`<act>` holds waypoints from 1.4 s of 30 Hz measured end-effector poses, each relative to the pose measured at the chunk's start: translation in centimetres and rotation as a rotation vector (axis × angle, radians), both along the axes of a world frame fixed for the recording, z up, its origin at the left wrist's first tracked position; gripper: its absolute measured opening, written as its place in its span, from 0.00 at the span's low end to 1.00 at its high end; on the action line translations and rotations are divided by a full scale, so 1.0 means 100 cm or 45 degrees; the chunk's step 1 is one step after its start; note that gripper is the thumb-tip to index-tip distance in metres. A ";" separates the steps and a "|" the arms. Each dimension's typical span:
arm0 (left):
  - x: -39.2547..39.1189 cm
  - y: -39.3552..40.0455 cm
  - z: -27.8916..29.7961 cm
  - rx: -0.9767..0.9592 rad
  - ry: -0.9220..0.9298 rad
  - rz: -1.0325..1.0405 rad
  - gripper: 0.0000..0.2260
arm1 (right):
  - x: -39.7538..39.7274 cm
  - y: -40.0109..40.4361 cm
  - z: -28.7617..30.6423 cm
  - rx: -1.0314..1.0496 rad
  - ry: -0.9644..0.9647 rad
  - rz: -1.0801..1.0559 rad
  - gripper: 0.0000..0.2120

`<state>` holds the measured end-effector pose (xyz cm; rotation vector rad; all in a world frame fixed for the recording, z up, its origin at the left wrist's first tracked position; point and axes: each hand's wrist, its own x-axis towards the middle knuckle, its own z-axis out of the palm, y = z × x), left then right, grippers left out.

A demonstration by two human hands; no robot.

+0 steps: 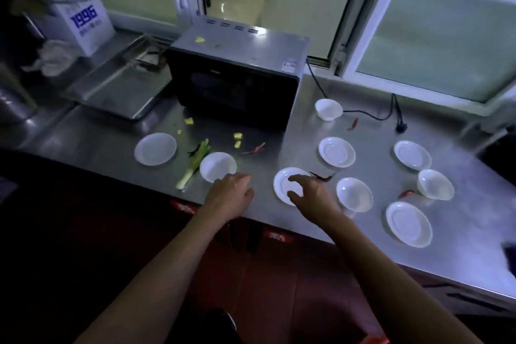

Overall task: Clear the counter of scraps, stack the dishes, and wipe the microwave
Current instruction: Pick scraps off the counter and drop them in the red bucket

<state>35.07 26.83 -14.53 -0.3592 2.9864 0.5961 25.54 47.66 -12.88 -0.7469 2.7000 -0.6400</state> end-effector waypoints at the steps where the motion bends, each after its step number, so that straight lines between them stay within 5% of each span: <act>1: 0.006 -0.013 -0.002 0.011 -0.004 0.033 0.14 | 0.001 -0.014 -0.001 -0.002 -0.004 0.018 0.20; 13: 0.026 -0.105 -0.020 0.055 -0.008 0.232 0.18 | -0.016 -0.123 -0.023 -0.003 -0.048 0.210 0.19; 27: -0.097 -0.182 -0.034 0.001 -0.123 0.183 0.07 | -0.135 -0.205 -0.075 0.018 -0.198 0.115 0.16; 33: -0.141 -0.193 -0.053 0.063 -0.211 0.202 0.19 | -0.172 -0.230 -0.096 0.046 -0.255 0.069 0.19; 42: -0.160 -0.222 -0.068 0.061 -0.325 0.157 0.17 | -0.191 -0.265 -0.117 0.158 -0.238 0.119 0.19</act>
